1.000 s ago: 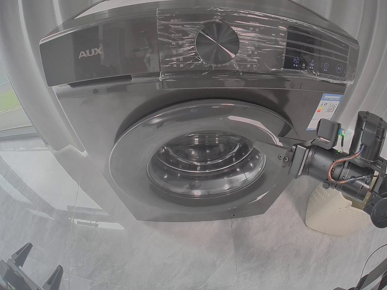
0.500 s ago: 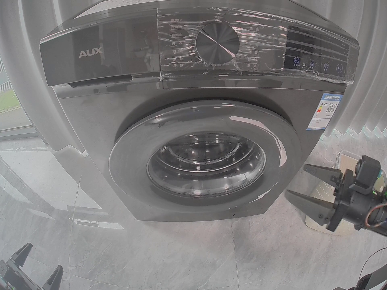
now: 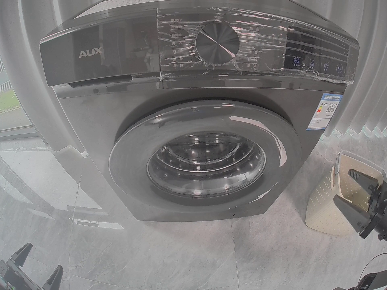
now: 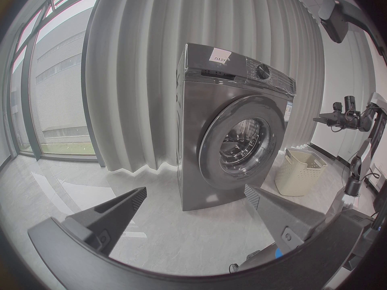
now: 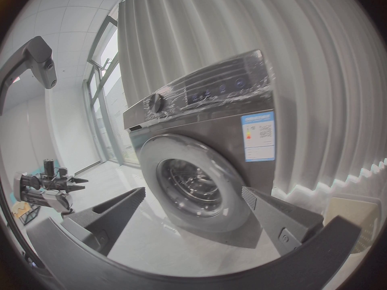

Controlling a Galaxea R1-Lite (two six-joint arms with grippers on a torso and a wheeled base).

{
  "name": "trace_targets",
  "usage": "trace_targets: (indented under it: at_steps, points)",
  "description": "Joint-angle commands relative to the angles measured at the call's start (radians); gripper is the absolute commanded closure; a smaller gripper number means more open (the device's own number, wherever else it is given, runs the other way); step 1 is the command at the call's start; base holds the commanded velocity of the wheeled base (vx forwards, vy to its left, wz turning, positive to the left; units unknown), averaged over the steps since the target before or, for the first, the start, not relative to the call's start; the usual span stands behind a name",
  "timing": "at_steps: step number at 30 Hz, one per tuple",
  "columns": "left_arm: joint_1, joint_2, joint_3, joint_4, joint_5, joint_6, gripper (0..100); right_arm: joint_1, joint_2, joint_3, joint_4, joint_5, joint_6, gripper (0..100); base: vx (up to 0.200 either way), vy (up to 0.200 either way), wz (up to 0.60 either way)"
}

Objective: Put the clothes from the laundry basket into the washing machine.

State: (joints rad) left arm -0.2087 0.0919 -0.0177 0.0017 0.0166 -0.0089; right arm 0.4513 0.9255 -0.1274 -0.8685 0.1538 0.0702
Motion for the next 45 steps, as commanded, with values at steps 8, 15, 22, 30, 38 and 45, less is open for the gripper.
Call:
trace_targets:
  at_steps: [8, 15, 22, 30, 38, 45]
  points:
    - [0.0, 0.002, 0.018, 0.0, 0.0, -0.002, 0, -0.195, -0.378, 0.026, 0.253, 0.003, -0.029, 0, 0.0, 0.0, 0.0]
    - [0.0, 0.002, 0.018, 0.0, -0.001, -0.002, 0, -0.281, -0.58, -0.02, 0.491, 0.01, -0.055, 0, 0.0, 0.0, 0.0]
    - [0.0, 0.002, 0.018, 0.0, -0.003, -0.002, 0, -0.315, -0.694, -0.037, 0.565, 0.01, -0.053, 0, 0.0, 0.0, 0.0]
    - [0.0, 0.002, 0.018, -0.002, -0.003, -0.002, 0, -0.352, -0.76, -0.034, 0.597, 0.012, -0.053, 0, 0.0, 0.0, 0.0]
    - [0.0, 0.002, 0.018, -0.002, -0.003, -0.002, 0, -0.358, -0.826, 0.065, 0.623, -0.01, -0.052, 0, 0.0, 0.0, 0.0]
    - [0.0, 0.003, 0.018, -0.002, -0.001, -0.002, 0, -0.359, -0.824, 0.127, 0.789, -0.261, -0.043, 0, 0.0, 0.0, 0.0]
